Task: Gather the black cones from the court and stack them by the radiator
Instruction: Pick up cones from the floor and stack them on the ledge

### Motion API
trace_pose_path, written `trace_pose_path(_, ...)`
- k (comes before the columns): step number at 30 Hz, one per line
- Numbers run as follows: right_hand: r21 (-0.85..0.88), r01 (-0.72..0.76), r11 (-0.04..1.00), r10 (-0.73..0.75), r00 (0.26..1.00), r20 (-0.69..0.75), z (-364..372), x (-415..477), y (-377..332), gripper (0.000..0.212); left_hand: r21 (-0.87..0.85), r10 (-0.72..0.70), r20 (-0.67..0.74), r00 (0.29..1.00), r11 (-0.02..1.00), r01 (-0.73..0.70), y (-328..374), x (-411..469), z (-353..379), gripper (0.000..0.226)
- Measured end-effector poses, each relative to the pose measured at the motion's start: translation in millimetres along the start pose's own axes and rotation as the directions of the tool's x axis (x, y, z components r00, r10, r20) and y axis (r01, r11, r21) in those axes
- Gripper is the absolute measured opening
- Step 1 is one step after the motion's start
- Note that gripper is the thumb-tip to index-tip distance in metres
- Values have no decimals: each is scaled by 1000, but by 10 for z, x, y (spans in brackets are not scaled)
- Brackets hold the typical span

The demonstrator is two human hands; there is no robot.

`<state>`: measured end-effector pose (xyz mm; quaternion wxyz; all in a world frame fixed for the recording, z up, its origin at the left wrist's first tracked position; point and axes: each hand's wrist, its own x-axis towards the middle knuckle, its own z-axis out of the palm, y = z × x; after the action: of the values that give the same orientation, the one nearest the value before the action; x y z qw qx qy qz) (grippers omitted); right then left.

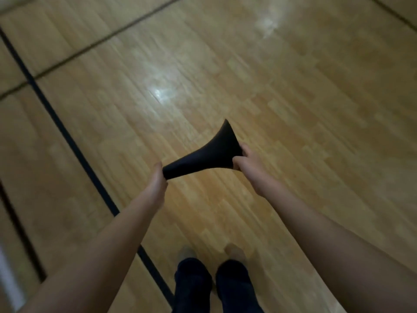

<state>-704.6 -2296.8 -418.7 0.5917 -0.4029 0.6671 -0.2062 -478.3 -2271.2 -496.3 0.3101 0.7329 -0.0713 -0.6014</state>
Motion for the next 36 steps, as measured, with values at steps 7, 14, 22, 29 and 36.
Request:
trace_pose_path(7,15,162,987,-162,985,57,-109,-763,-1336,57,-20,187,-86,979,982,-190,1197,-1186,-451,44)
trace_pose_path(14,31,257,966,-258,960,108,13,-1334,-2129,64,32,395,-162,904,918,-395,1849,-2026,-980,22)
trace_pose_path(22,9,386,922,-369,874,318,360,-1684,-2513,61,-1,436,-223,872,894,-447,1625,-2712,-1739,41)
trace_pose_path(29,41,408,912,-348,716,605,1108,-2111,-2641,67,-85,340,-563,754,883,-461,1036,-3553,-2577,39)
trace_pose_path(36,6,439,898,-256,512,820,2127,-2971,-2414,62,-168,203,-744,637,865,-473,11,-4563,-3324,45)
